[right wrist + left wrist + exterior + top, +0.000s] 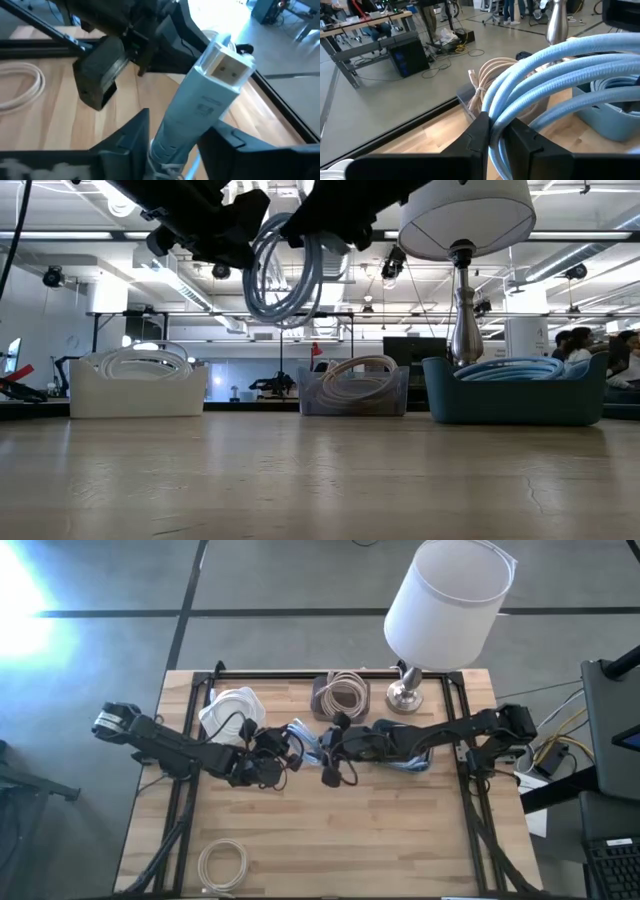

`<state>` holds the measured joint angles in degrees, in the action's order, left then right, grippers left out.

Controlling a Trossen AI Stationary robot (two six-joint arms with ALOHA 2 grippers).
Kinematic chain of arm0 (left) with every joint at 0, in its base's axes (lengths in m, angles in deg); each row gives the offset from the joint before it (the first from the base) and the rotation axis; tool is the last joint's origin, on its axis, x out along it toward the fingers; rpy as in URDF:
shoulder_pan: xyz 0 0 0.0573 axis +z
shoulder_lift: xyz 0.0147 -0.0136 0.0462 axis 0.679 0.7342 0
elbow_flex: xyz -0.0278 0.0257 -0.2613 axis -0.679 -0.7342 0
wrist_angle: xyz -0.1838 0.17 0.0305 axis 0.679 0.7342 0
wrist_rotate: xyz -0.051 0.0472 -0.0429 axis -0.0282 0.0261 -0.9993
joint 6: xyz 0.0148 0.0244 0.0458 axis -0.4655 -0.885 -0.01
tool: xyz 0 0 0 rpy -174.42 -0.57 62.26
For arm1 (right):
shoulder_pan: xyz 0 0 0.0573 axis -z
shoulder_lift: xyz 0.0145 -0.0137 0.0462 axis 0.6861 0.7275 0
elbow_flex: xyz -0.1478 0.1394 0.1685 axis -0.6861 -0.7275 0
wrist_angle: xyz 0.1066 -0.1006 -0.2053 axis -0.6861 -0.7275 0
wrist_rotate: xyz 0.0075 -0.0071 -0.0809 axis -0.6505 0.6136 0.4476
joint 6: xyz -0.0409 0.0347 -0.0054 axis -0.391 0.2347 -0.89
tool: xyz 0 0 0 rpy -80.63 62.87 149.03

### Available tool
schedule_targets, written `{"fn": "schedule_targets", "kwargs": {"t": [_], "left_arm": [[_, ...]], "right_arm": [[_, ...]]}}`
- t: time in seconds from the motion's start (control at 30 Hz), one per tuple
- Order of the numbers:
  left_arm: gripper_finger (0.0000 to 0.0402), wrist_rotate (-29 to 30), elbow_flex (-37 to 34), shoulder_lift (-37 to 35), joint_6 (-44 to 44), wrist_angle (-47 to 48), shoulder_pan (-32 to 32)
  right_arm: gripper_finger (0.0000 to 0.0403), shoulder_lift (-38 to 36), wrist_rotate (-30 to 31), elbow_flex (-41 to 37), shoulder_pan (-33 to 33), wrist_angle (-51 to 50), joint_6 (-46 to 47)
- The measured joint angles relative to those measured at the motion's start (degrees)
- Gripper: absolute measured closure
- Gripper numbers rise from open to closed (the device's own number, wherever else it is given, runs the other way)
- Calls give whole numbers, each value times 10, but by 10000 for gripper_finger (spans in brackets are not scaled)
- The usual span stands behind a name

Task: Pick & Place USB Port
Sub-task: Put the blue charger cable into the blue bin

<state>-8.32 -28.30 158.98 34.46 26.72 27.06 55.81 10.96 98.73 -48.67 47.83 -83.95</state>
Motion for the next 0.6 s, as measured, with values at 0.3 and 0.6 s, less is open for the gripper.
{"fn": "schedule_targets", "kwargs": {"t": [0.3,0.6], "left_arm": [[340,-36,0,0,-11,2,0],[331,-103,1,0,-40,1,0]], "right_arm": [[363,-14,27,0,0,-86,-8],[356,-38,119,-1,0,-172,15]]}}
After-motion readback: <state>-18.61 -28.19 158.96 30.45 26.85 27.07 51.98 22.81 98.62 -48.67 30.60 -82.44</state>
